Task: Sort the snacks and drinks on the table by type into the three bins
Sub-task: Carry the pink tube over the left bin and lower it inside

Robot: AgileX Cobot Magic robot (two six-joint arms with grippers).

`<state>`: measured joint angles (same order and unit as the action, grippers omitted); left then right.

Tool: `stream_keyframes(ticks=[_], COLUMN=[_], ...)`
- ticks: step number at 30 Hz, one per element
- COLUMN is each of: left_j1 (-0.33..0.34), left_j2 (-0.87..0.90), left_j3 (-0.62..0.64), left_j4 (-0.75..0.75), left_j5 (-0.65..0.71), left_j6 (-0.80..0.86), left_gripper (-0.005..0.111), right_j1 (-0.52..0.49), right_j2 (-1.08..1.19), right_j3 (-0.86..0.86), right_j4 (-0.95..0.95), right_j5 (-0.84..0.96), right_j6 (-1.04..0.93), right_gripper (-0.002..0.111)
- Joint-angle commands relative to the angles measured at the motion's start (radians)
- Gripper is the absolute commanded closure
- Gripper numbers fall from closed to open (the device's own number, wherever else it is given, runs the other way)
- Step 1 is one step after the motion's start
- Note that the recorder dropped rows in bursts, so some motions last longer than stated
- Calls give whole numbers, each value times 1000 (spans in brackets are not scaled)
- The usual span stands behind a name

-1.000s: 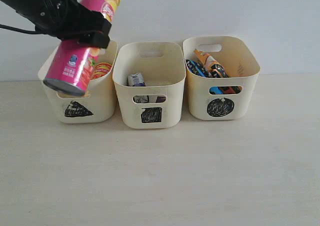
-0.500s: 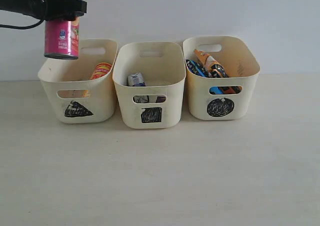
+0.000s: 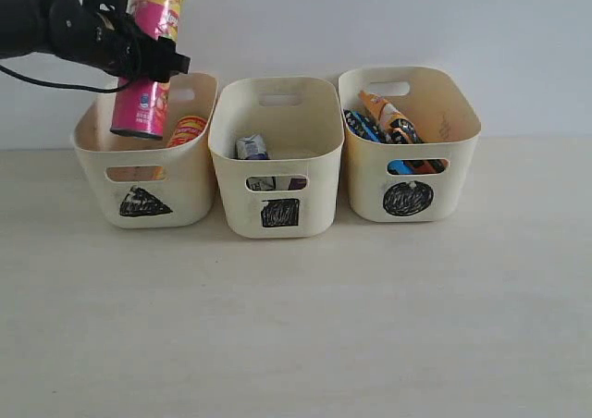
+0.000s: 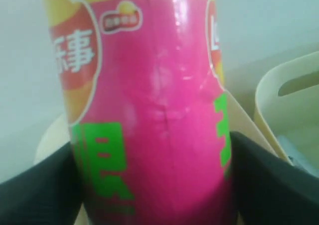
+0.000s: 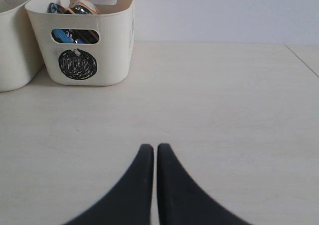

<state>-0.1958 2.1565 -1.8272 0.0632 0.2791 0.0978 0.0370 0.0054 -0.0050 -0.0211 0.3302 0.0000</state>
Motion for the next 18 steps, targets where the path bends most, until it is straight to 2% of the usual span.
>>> stream_keyframes(ticks=[1,6,8,9,10,11,13,14,18], left_j1=[6,24,34,34,34,34,34,34,34], left_j2=[25,41,44,45,48,48,48,48,48], left_j3=[-22,-22,-22,-22,-22,-22,-22,-22,-22], left_j4=[8,12,12,12,12,12,12,12,12], left_j5=[6,21,35,46,51,53,50,50,54], left_j6=[7,7,7,7,7,7,7,7,7], left_gripper=[102,102,97,84,76,55,26,19,20], right_j1=[-5,-5,-5,-5,-5,-5,-5,-5,-5], right_j2=[-5,-5,-5,-5,-5,-5,-5,-5,-5], right_j3=[5,5,5,5,5,5,5,5,5], right_j4=[-9,-9,-9,-9,-9,-9,-9,-9,-9], right_j5=[-8,-8,-8,-8,-8,-8,-8,-8,-8], right_j6=[0,0,0,0,0,0,0,0,0], right_gripper=[108,108,108,108,108,108,108,108,108])
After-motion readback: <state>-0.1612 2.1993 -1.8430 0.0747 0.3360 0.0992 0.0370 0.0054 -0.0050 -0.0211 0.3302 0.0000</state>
